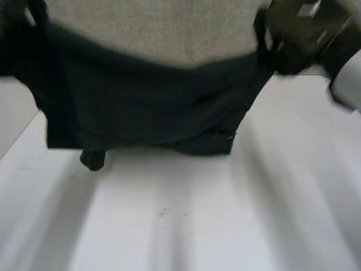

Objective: Fold the shorts.

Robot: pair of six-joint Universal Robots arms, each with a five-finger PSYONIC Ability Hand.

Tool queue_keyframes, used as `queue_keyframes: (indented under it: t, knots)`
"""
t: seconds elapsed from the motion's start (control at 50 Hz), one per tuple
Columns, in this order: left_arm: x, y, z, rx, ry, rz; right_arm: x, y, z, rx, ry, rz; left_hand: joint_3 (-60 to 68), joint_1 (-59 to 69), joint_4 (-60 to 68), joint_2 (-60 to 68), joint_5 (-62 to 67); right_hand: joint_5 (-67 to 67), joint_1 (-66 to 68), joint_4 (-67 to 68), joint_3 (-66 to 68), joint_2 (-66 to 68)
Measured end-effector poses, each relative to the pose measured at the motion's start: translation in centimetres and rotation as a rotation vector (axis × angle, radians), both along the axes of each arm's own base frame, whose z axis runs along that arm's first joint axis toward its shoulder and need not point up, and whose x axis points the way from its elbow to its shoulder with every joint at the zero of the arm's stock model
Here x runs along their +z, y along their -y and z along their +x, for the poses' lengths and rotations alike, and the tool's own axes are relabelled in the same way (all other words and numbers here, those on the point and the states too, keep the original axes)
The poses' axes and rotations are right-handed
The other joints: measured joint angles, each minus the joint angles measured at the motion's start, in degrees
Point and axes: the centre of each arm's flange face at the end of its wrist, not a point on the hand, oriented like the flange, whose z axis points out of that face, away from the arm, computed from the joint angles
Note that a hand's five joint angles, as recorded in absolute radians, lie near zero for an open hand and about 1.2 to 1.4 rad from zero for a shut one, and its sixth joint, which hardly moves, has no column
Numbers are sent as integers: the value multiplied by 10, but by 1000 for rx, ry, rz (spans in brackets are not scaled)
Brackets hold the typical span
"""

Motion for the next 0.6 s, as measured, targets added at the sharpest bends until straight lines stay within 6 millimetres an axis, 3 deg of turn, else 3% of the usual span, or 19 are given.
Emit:
queue_keyframes:
  t: [0.06,0.14,0.24,0.32,0.36,0.4,0.44,0.46,0.5,0.52,0.54,0.56,0.6]
  knots:
    - [31,-10,4,-10,-43,-62,32,-14,-8,-12,52,-71,0,0,0,0,0,2,0,0,0,0]
    - [56,-16,6,-24,-84,-83,66,-32,-18,-24,94,-139,0,2,0,0,2,5,0,0,0,0]
    - [49,2,-1,-27,-76,-15,71,-30,-22,-43,91,-134,0,2,0,0,2,5,0,0,0,0]
    - [24,31,-13,-24,-41,83,52,-7,-20,-64,62,-66,0,2,0,0,2,5,0,0,0,0]
    - [-2,58,-24,-20,-5,169,31,12,-16,-74,35,0,0,2,0,0,2,6,0,0,0,0]
    - [-19,74,-30,-18,16,216,11,30,-11,-81,10,61,0,2,0,0,2,8,0,0,0,0]
    - [-28,83,-34,-16,27,242,2,36,-10,-86,0,85,0,2,0,0,2,8,0,0,0,0]
    - [-53,106,-43,-14,53,300,-24,56,-4,-101,-26,152,0,2,0,0,2,8,0,0,0,0]
    - [-59,111,-45,-13,58,313,-29,59,-3,-105,-31,162,0,2,0,0,2,8,0,0,0,0]
    - [-82,130,-53,-11,77,355,-47,72,0,-122,-47,200,0,2,0,0,2,8,0,0,0,0]
    - [-88,136,-56,-10,82,366,-56,79,2,-132,-53,215,0,2,0,0,2,8,0,0,0,0]
    - [-111,156,-65,-10,96,398,-76,96,6,-160,-66,237,1,2,0,0,2,8,0,0,0,0]
    - [-136,178,-75,-11,107,420,-96,114,10,-195,-72,244,1,2,1,0,2,8,0,0,0,0]
